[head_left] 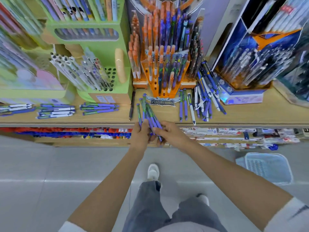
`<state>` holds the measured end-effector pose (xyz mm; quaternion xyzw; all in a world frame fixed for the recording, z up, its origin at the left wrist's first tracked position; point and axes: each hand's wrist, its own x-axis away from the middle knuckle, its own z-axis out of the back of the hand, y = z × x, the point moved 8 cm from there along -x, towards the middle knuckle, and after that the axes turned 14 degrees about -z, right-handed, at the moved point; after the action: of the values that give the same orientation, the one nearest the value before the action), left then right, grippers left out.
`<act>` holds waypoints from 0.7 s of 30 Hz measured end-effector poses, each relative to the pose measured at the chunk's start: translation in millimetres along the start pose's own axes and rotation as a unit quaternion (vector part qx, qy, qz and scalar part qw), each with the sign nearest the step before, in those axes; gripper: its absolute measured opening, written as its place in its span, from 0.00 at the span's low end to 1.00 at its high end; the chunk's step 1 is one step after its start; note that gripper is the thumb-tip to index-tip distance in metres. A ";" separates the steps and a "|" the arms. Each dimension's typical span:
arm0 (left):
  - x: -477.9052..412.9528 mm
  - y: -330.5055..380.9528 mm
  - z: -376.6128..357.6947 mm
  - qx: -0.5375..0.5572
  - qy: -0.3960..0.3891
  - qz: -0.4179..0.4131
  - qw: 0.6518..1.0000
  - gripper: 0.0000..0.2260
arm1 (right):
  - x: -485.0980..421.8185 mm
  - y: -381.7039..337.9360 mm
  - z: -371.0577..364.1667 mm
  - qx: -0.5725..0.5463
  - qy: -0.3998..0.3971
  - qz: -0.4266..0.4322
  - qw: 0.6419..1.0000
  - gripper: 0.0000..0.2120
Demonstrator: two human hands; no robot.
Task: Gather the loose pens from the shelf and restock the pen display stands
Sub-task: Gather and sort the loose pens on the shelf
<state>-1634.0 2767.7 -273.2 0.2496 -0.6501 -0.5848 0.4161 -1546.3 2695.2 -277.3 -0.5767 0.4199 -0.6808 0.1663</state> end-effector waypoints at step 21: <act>125.3 -16.6 -341.0 -0.026 -0.136 -0.002 0.990 0.11 | 193.5 131.0 328.5 -0.096 0.181 -0.004 0.979 0.07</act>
<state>-1418.9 2474.4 -268.4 0.1580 -0.6845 -0.6312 0.3287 -1330.4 2355.3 -258.2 -0.4589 0.5045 -0.7309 0.0284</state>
